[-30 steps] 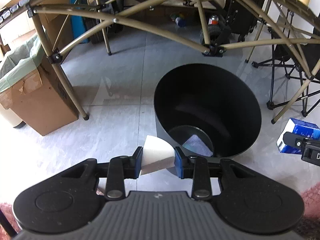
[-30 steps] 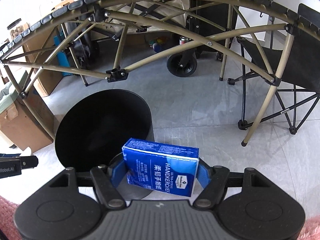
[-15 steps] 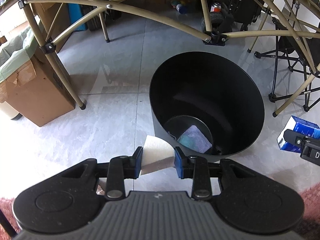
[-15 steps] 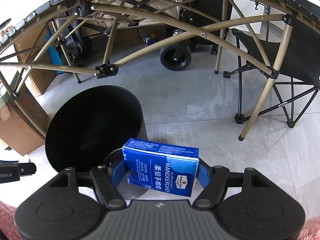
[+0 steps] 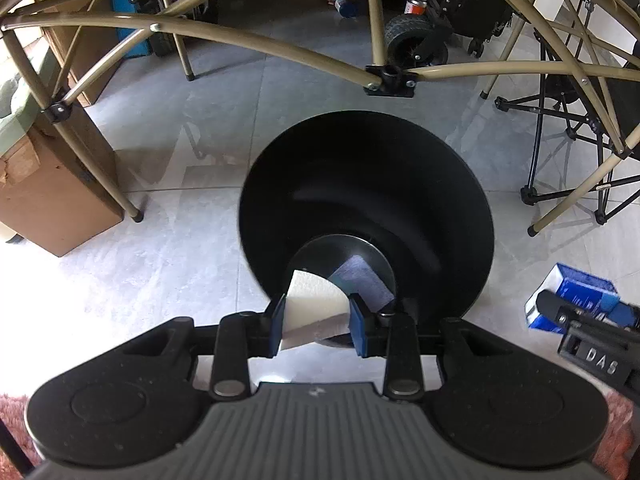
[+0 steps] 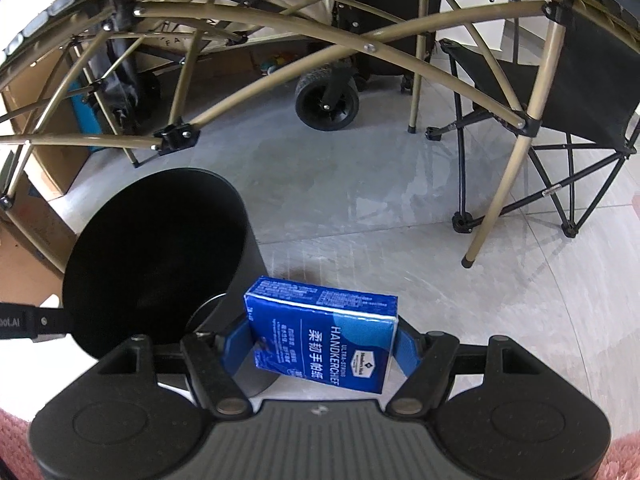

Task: Collect trash
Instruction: 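Lower the left gripper into the bin and open it to drop the sponge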

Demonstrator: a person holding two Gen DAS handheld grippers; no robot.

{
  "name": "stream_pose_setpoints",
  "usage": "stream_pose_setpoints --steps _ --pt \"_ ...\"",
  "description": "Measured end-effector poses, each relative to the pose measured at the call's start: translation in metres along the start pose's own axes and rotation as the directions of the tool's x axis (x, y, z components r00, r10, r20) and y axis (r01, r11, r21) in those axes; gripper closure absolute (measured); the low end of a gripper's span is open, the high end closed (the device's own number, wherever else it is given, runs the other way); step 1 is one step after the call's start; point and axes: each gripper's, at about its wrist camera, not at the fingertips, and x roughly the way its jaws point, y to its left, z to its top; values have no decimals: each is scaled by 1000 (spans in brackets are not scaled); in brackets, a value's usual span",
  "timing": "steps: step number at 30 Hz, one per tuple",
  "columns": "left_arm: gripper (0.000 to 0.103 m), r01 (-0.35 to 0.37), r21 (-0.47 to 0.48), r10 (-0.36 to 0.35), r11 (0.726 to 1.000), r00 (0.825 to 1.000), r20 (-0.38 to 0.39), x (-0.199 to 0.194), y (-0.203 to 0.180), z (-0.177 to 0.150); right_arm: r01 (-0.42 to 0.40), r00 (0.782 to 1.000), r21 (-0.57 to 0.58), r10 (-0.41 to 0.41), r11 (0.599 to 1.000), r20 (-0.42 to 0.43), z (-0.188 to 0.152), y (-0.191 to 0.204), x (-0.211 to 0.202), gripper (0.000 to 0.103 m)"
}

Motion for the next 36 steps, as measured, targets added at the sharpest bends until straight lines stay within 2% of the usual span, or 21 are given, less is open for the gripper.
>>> stream_pose_setpoints --steps 20,28,36 --pt "70 26 -88 -31 996 998 -50 30 -34 49 50 998 75 -47 996 -38 3 -23 19 33" --pt "70 64 -70 -69 996 994 -83 40 -54 53 78 996 98 -74 992 -45 8 -29 25 33" --pt "70 52 -76 -59 996 993 -99 49 -59 56 96 994 109 -90 989 -65 9 -36 32 33"
